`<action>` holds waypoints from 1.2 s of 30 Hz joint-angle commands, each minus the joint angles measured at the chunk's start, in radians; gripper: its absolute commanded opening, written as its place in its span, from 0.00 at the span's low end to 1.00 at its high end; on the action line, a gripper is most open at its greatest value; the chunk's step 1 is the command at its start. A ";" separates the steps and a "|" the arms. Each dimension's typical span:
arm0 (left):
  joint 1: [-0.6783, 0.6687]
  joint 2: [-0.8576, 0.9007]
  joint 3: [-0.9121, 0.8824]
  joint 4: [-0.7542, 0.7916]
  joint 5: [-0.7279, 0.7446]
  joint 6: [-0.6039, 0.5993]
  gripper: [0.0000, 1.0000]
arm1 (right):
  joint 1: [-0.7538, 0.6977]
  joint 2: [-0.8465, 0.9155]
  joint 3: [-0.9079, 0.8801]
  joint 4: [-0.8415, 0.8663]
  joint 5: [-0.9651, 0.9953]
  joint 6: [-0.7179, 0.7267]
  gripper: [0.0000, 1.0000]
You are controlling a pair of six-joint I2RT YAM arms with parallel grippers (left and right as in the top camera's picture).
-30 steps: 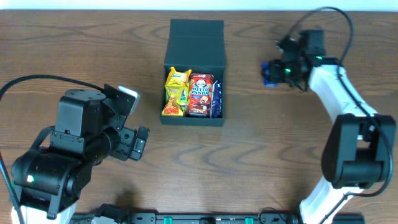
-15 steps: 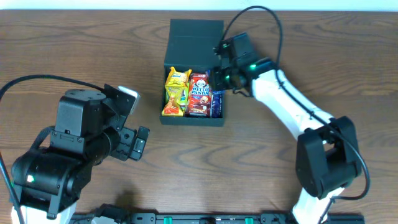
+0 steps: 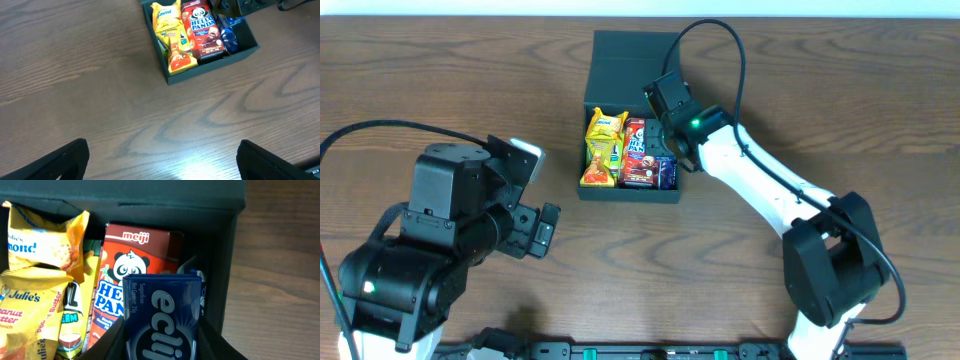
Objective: Pack container
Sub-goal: 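Place the Eclipse tin into the black box beside Hello Panda, then retract the right gripper and bring both grippers to the lid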
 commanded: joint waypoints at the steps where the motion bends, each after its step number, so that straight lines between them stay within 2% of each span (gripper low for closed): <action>1: 0.008 -0.001 -0.002 -0.003 0.011 0.014 0.95 | 0.013 -0.010 0.014 -0.005 0.042 0.028 0.01; 4: 0.008 -0.001 -0.002 -0.003 0.011 0.014 0.95 | 0.013 -0.010 0.014 -0.006 0.042 0.028 0.32; 7: 0.008 -0.001 -0.002 -0.003 0.011 0.014 0.95 | 0.013 -0.010 0.014 -0.006 0.041 0.028 0.37; 9: 0.008 -0.001 -0.002 -0.003 0.011 0.014 0.95 | 0.013 -0.010 0.014 -0.007 0.033 0.027 0.45; 14: 0.008 -0.001 -0.002 -0.003 0.011 0.014 0.95 | 0.013 -0.010 0.014 -0.016 0.034 0.027 0.56; 22: 0.008 -0.001 -0.002 -0.003 0.011 0.014 0.95 | 0.007 -0.047 0.015 -0.005 0.035 0.021 0.60; 23: 0.008 -0.001 -0.002 -0.003 0.011 0.014 0.95 | 0.003 -0.064 0.015 0.013 0.034 -0.002 0.64; 24: 0.008 -0.001 -0.002 -0.003 0.011 0.014 0.95 | 0.001 -0.077 0.015 0.032 0.034 -0.025 0.73; 26: 0.008 -0.001 -0.002 -0.003 0.011 0.014 0.95 | -0.005 -0.109 0.015 0.078 0.035 -0.100 0.99; 32: 0.008 -0.001 -0.002 -0.003 0.014 0.014 0.95 | -0.041 -0.135 0.015 0.145 0.035 -0.310 0.99; 36: 0.008 -0.001 -0.002 -0.003 0.014 0.014 0.95 | -0.104 -0.135 0.015 0.158 0.034 -0.314 0.99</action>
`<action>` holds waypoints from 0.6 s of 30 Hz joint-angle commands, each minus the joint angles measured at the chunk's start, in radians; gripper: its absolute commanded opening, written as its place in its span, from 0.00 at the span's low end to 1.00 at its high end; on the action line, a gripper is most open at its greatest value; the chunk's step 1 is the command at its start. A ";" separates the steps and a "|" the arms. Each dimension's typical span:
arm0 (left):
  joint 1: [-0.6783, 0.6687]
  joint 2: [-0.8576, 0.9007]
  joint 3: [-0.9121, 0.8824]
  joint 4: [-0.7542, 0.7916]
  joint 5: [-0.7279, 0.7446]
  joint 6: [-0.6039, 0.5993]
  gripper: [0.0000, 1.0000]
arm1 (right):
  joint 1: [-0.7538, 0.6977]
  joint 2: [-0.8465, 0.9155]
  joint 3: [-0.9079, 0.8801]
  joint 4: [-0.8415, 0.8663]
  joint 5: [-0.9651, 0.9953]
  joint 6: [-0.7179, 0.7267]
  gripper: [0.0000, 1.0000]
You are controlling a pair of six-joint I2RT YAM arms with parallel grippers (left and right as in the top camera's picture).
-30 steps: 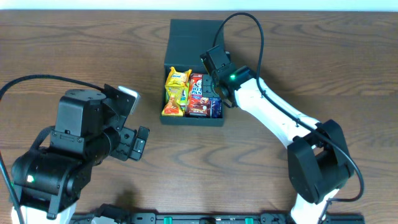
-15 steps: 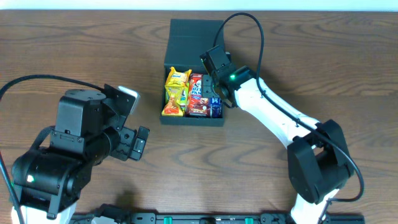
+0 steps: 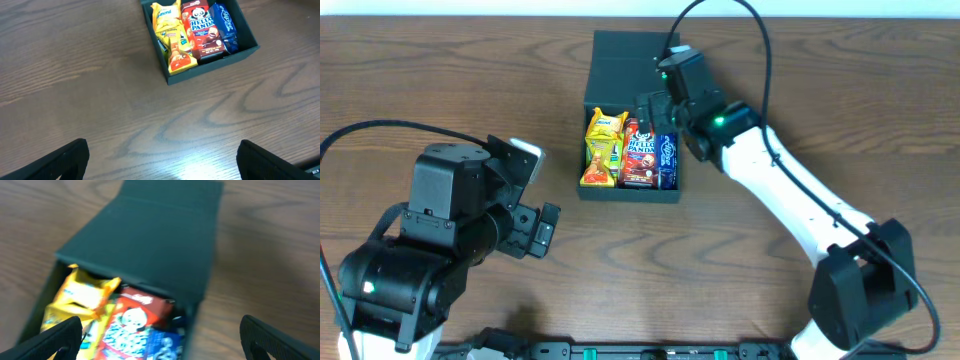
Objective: Pack container
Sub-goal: 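Retract the right gripper and bring both grippers to the lid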
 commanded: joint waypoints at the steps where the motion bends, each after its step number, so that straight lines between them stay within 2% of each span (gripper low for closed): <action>1: 0.008 -0.001 -0.002 -0.002 0.014 0.014 0.95 | -0.068 -0.007 0.014 0.006 0.014 -0.055 0.94; 2: 0.008 -0.001 -0.002 -0.002 0.014 0.014 0.95 | -0.095 -0.003 0.014 0.006 0.014 -0.055 0.83; 4: 0.008 0.000 -0.002 0.034 0.011 0.014 0.95 | -0.153 0.008 0.014 0.007 0.013 -0.054 0.28; 6: 0.006 0.000 -0.002 0.041 0.016 0.013 0.95 | -0.202 0.022 0.014 0.011 -0.029 -0.055 0.01; 12: 0.006 0.001 -0.002 0.045 0.009 0.016 0.95 | -0.328 0.078 0.014 0.022 -0.283 -0.088 0.01; 18: 0.006 0.013 -0.002 0.195 0.081 -0.021 0.95 | -0.423 0.169 0.014 0.064 -0.428 -0.088 0.01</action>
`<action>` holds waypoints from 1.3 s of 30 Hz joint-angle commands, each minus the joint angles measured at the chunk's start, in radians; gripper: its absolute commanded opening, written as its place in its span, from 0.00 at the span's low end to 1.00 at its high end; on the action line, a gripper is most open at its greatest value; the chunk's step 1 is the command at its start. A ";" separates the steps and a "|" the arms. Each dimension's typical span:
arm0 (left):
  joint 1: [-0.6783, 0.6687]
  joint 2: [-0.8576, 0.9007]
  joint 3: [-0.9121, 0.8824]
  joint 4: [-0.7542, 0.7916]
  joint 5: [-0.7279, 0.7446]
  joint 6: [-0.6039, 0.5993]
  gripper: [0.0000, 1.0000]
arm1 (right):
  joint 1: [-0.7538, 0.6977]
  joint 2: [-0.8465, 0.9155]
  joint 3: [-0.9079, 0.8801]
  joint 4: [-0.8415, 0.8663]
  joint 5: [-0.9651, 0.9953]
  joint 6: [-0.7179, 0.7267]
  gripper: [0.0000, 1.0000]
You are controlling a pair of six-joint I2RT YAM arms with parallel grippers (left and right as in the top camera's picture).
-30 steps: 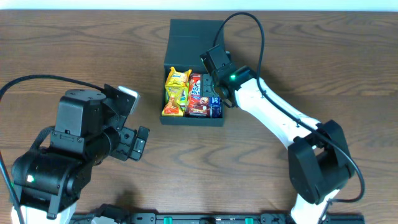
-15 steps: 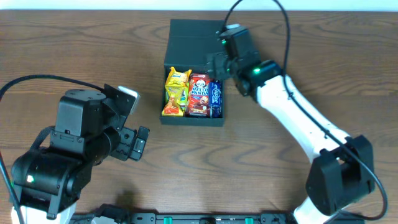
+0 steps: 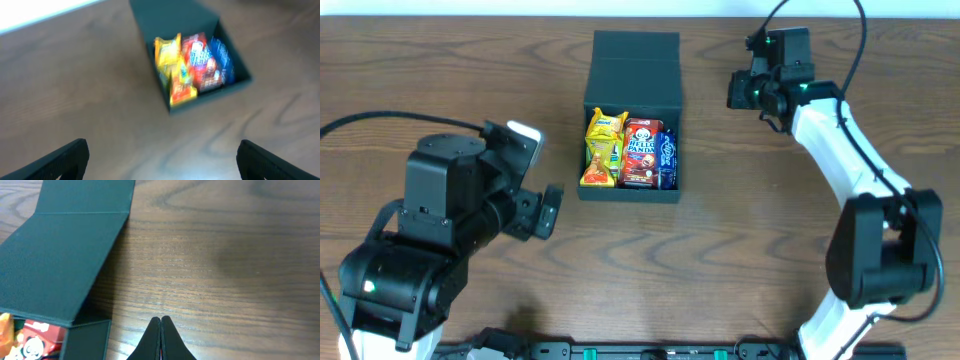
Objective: Pack container
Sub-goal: 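Retract the right gripper and bring both grippers to the lid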
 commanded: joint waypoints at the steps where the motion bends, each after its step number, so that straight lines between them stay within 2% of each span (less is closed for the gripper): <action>1: 0.006 0.019 -0.002 0.049 0.079 -0.014 0.95 | -0.051 0.059 0.014 0.030 -0.148 -0.021 0.01; 6: 0.008 0.128 -0.002 0.117 0.053 -0.024 0.95 | -0.106 0.110 0.014 0.077 -0.249 -0.021 0.01; 10: 0.053 0.255 -0.002 0.223 0.025 -0.076 0.95 | -0.105 0.115 0.014 0.080 -0.249 -0.021 0.01; 15: 0.235 0.435 -0.002 0.425 0.261 -0.090 0.95 | -0.090 0.115 0.014 0.074 -0.295 -0.021 0.01; 18: 0.328 0.547 -0.002 0.520 0.356 -0.114 0.95 | -0.060 0.115 0.014 0.065 -0.316 -0.021 0.01; 20: 0.365 0.618 0.001 0.570 0.388 -0.138 0.99 | -0.034 0.115 0.014 0.066 -0.315 -0.021 0.01; 22: 0.391 0.696 0.015 0.613 0.412 -0.180 0.89 | -0.010 0.115 0.014 0.071 -0.315 -0.020 0.01; 23: 0.402 0.742 0.030 0.637 0.444 -0.188 0.79 | 0.005 0.115 0.014 0.076 -0.308 -0.017 0.01; 27: 0.409 0.892 0.135 0.655 0.483 -0.218 0.28 | 0.034 0.117 0.014 0.090 -0.261 0.034 0.01; 29: 0.407 0.962 0.197 0.666 0.554 -0.223 0.08 | 0.037 0.119 0.014 0.106 -0.260 0.059 0.01; 33: 0.405 1.083 0.291 0.713 0.630 -0.297 0.06 | 0.037 0.128 0.014 0.139 -0.259 0.110 0.01; 39: 0.397 1.223 0.413 0.714 0.631 -0.404 0.06 | 0.037 0.174 0.014 0.182 -0.275 0.193 0.01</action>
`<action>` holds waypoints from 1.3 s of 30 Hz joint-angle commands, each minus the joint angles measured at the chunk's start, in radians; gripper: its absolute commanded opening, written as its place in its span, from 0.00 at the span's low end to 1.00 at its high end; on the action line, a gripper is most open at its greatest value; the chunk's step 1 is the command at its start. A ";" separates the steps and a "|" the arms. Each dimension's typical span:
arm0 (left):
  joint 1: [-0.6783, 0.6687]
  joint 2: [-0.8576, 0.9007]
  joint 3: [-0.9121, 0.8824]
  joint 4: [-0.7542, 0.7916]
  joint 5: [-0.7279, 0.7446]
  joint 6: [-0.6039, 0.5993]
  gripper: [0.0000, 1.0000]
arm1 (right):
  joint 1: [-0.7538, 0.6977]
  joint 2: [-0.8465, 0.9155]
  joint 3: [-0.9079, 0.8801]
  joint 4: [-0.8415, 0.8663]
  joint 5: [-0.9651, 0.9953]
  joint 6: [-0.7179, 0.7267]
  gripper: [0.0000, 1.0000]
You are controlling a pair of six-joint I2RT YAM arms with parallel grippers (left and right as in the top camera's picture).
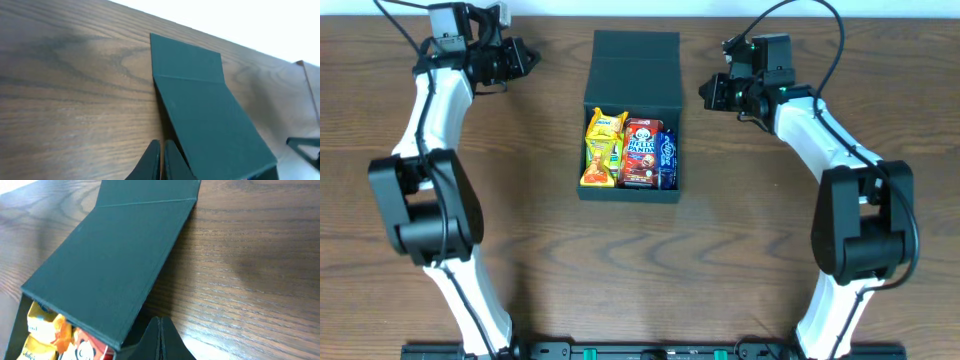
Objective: Pack container
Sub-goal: 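Retract the right gripper and bring both grippers to the lid, then grasp the lid edges with both grippers and swing it closed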
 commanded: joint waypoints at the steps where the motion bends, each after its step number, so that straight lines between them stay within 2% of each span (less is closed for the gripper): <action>1: -0.007 0.071 0.070 -0.006 0.032 -0.086 0.06 | 0.003 0.053 0.014 0.021 -0.016 0.081 0.01; 5: -0.021 0.144 0.147 -0.034 0.071 -0.123 0.06 | 0.003 0.089 0.014 0.063 -0.045 0.134 0.01; 14: -0.084 0.308 0.319 -0.234 0.075 -0.122 0.06 | -0.004 0.137 0.014 0.153 -0.064 0.201 0.01; 23: -0.105 0.322 0.320 -0.319 0.048 -0.101 0.06 | -0.008 0.193 0.014 0.195 -0.100 0.264 0.01; 28: -0.123 0.322 0.320 -0.327 0.060 -0.097 0.06 | -0.008 0.229 0.014 0.274 -0.158 0.307 0.01; 39: -0.149 0.322 0.320 -0.319 0.178 -0.067 0.06 | -0.004 0.262 0.014 0.483 -0.331 0.356 0.01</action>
